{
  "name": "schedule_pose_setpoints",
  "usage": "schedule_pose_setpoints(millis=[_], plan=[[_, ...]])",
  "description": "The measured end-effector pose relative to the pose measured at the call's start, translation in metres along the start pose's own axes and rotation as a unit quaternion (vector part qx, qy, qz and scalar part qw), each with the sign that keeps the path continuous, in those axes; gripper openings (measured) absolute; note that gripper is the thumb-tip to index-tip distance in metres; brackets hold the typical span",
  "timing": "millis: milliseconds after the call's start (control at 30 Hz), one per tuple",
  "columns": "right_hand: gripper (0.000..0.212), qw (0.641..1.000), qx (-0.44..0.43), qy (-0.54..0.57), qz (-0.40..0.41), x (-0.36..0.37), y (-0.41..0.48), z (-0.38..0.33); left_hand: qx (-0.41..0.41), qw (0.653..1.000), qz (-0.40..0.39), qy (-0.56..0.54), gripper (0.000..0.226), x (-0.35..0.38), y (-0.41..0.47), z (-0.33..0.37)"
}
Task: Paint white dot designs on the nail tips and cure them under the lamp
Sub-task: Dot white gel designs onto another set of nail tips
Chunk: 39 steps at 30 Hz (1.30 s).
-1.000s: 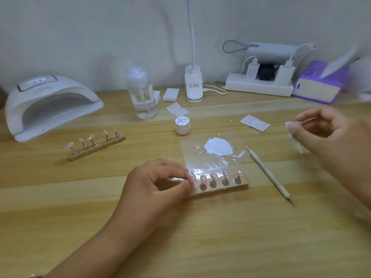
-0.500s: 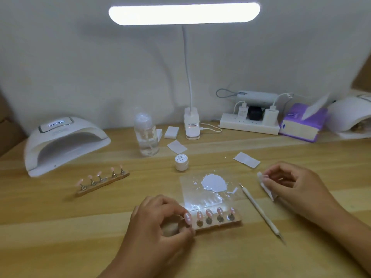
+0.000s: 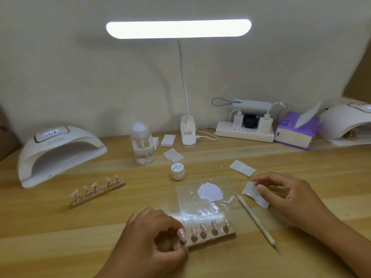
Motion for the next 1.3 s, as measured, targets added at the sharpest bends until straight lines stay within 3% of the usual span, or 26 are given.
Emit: schedule_pose_setpoints(millis=[167, 267, 433, 567, 733, 867, 1067, 1167, 1233, 1300], plan=[[0.020, 0.998, 0.024, 0.010, 0.060, -0.014, 0.001, -0.002, 0.025, 0.999, -0.021, 0.003, 0.030, -0.008, -0.001, 0.004], [0.018, 0.996, 0.034, 0.022, 0.076, -0.022, 0.001, 0.000, 0.065, 0.998, 0.014, -0.001, 0.025, -0.019, 0.001, 0.013], [0.013, 0.994, 0.096, -0.055, 0.004, -0.015, 0.003, 0.007, 0.054, 0.997, 0.056, -0.025, 0.023, -0.028, 0.006, 0.021], [0.018, 0.979, 0.081, -0.175, -0.062, -0.007, 0.004, 0.004, 0.037, 0.998, 0.045, -0.036, 0.016, -0.033, 0.008, 0.022], [0.040, 0.972, -0.003, -0.235, -0.013, -0.008, 0.004, 0.000, 0.028, 0.999, 0.023, -0.030, 0.017, -0.033, 0.008, 0.019], [0.025, 0.940, -0.079, -0.327, -0.058, -0.002, 0.002, -0.011, 0.024, 0.999, 0.024, -0.036, 0.023, -0.034, 0.005, 0.014], [0.004, 0.896, -0.017, -0.427, -0.119, -0.005, -0.008, -0.017, 0.030, 0.999, 0.017, -0.033, 0.024, -0.045, -0.002, 0.007], [0.015, 0.891, -0.058, -0.428, -0.142, -0.004, -0.015, -0.027, 0.043, 0.999, -0.001, -0.017, 0.017, -0.044, -0.007, 0.002], [0.010, 0.884, -0.036, -0.440, -0.155, -0.006, -0.007, -0.029, 0.052, 0.999, -0.011, -0.004, 0.013, -0.041, -0.009, 0.000], [0.021, 0.894, 0.011, -0.425, -0.142, -0.016, 0.007, -0.025, 0.061, 0.998, -0.023, 0.003, 0.011, -0.036, -0.008, -0.002]])
Point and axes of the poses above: each hand's wrist, its own y-axis towards the middle knuckle, its own x-axis out of the palm, z = x × y, the point moved 3 cm from there along y, towards the middle knuckle, and after that the axes turned 13 degrees about -z, right-handed, at the moved point
